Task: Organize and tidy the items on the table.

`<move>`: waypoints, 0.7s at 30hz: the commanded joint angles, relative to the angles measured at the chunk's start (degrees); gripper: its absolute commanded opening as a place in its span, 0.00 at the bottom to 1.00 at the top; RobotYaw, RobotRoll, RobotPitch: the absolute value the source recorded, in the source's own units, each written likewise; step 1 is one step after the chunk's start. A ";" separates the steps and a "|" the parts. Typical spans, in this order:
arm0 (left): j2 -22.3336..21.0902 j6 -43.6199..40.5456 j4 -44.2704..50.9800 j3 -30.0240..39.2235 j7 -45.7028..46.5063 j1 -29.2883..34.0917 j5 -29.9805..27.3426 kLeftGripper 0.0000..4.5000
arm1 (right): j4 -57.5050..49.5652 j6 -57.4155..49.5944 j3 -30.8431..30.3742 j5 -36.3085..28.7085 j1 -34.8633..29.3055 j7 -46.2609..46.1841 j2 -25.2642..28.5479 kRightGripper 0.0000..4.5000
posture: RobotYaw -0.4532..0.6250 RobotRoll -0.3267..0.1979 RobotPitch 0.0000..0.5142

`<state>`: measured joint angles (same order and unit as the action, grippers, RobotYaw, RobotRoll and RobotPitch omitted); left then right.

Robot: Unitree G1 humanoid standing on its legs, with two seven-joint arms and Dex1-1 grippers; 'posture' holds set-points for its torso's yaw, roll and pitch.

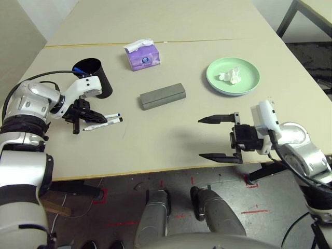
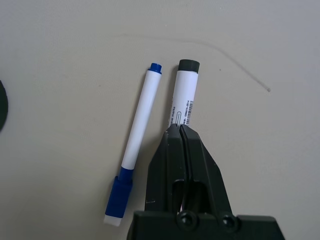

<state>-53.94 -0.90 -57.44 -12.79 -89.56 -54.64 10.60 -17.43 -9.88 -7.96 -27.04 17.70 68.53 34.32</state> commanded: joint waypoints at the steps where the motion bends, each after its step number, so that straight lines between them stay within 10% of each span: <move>1: -0.17 -0.03 0.57 -0.08 0.02 1.22 0.15 0.10 | -0.14 0.47 -0.80 0.41 -0.16 0.07 -0.19 1.00 | 0.27 0.62 0.36; 13: -0.15 -0.69 1.97 -0.04 -0.45 2.44 0.06 1.00 | -0.29 0.63 -0.60 0.94 -0.47 0.14 -0.06 1.00 | 0.27 0.62 0.36; 21: -0.03 -0.86 3.11 -0.06 -0.50 3.79 -0.15 1.00 | -0.37 0.50 -0.49 0.86 -0.10 -0.21 -0.30 1.00 | 0.27 0.62 0.36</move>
<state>-53.90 -1.51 -55.10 -12.81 -89.77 -52.01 10.70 -17.43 -9.75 -7.96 -26.49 17.69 68.43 34.02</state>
